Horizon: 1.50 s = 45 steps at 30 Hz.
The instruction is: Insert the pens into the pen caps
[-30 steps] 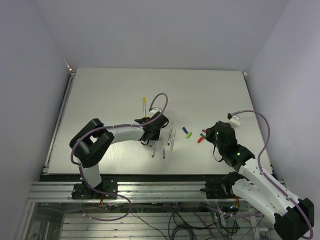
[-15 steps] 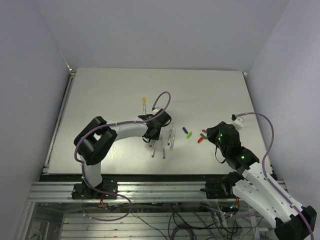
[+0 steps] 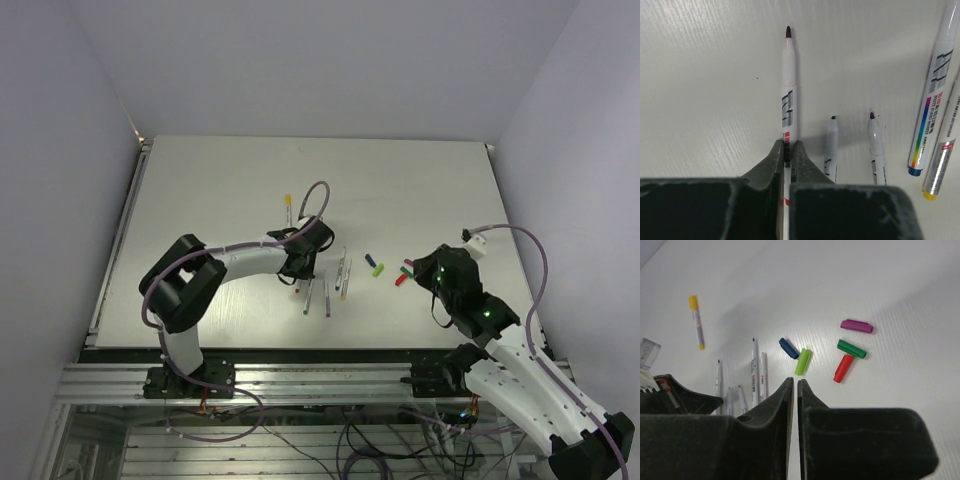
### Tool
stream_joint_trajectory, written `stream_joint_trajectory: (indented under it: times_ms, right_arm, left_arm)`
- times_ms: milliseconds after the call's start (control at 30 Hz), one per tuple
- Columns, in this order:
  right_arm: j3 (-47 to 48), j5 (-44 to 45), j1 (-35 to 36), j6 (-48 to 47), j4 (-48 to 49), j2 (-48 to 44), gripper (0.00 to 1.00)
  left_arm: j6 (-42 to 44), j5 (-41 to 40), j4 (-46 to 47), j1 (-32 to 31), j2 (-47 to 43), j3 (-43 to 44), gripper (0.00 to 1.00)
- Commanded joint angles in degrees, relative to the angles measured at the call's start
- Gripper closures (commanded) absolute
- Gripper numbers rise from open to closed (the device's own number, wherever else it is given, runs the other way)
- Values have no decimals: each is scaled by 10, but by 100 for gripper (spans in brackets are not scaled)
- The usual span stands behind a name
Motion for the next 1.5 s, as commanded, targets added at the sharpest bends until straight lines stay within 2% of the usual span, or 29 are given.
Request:
stream_joint_trajectory:
  times_ms: [0, 167, 433, 667, 933, 1167, 1467]
  right_arm:
    - [17, -4, -2, -1, -38, 1, 91]
    - [15, 5, -2, 30, -83, 28, 83]
    - [10, 31, -2, 63, -139, 89, 83]
    - [-3, 29, -2, 75, -81, 152, 80]
    - [14, 34, -2, 83, -10, 272, 71]
    - [36, 44, -2, 90, 29, 326, 60]
    - [78, 63, -1, 91, 35, 391, 61]
  left_arm:
    - [-3, 38, -21, 17, 30, -60, 93]
    - [-4, 49, 19, 17, -17, -100, 93]
    - [-10, 31, 18, 17, -161, -105, 93]
    - [-12, 4, -27, 2, -298, -119, 93]
    - [-54, 1, -28, -23, -439, -216, 93]
    - [-69, 13, -38, -32, -481, -242, 93]
    - [-58, 13, -32, -39, -468, -233, 93]
